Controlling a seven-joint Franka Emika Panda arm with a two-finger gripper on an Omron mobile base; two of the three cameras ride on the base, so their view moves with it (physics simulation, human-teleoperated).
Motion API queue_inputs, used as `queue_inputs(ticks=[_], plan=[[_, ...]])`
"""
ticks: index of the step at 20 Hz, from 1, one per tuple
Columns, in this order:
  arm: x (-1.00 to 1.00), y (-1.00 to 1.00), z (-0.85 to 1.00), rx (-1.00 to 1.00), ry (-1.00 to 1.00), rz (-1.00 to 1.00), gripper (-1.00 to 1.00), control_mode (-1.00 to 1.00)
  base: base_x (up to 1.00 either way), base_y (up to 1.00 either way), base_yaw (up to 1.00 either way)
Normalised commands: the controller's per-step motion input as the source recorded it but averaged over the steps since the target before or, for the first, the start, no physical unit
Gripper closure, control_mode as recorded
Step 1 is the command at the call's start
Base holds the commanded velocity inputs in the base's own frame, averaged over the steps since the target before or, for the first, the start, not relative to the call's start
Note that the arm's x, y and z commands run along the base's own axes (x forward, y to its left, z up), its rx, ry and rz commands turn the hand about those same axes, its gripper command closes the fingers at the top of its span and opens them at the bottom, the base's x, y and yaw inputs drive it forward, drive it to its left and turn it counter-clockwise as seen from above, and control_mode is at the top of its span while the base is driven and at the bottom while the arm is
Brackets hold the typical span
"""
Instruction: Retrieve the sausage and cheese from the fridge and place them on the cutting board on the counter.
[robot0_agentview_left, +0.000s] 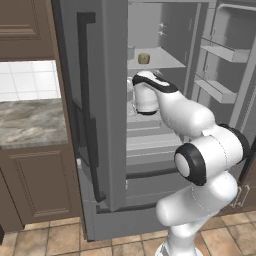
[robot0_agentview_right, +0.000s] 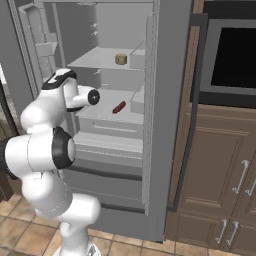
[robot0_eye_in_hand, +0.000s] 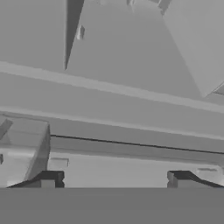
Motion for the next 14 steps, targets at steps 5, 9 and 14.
queue_inputs(ticks=[5,9,14], plan=[[-0.93,1.00,-0.07,-0.33,-0.37,0.28,-1.00,-1.00,0.00,0.00,0.00],[-0.59,1.00,0.00,-0.29,-0.34,0.30,-1.00,-1.00,0.00,0.00,0.00],[0.01,0.81,0.10,-0.05,-0.25,0.12,-1.00,-1.00,0.00,0.00,0.00]])
